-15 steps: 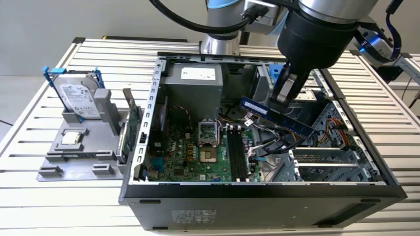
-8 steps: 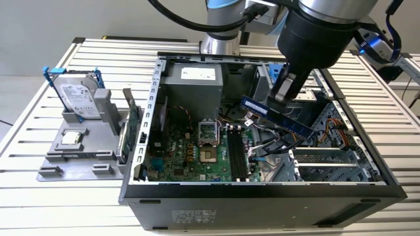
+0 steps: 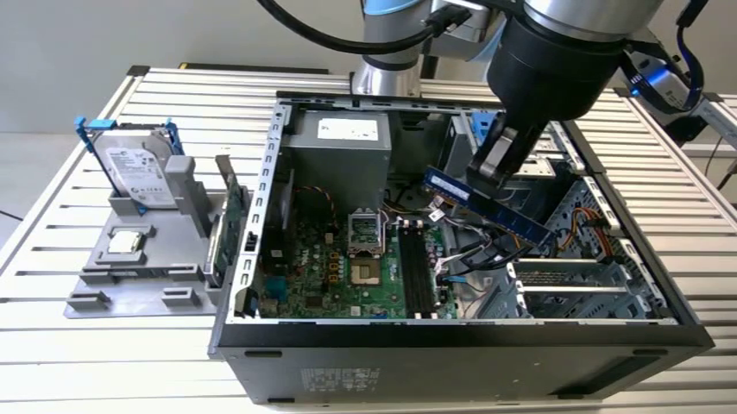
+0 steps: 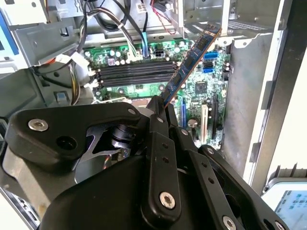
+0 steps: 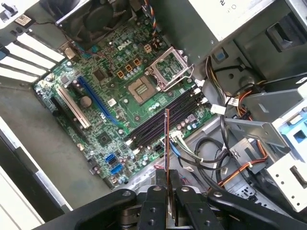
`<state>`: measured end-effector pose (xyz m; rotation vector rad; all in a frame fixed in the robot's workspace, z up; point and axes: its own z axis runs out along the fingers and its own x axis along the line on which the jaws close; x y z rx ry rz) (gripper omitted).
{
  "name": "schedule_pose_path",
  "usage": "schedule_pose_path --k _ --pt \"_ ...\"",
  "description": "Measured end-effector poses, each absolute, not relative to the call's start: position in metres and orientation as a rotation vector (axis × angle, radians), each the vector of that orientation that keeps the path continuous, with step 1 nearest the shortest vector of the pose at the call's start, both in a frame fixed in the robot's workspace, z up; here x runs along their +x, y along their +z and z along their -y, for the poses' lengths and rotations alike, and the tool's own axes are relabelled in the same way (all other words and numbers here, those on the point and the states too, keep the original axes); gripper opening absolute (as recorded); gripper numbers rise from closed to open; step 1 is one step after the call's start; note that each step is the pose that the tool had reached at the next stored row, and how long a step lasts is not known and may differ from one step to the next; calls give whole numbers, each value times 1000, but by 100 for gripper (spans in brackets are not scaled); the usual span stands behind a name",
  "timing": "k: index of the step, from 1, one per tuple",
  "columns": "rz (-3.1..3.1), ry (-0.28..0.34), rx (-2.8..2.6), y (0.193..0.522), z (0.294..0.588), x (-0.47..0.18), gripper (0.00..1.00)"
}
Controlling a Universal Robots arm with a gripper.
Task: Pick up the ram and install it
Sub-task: 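Insert the ram into the slot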
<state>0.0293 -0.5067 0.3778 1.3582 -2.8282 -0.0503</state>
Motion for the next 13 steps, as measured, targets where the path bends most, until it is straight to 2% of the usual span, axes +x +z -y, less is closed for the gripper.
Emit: schedule_pose_path --k 13 --pt "2861 -50 1289 378 507 29 0"
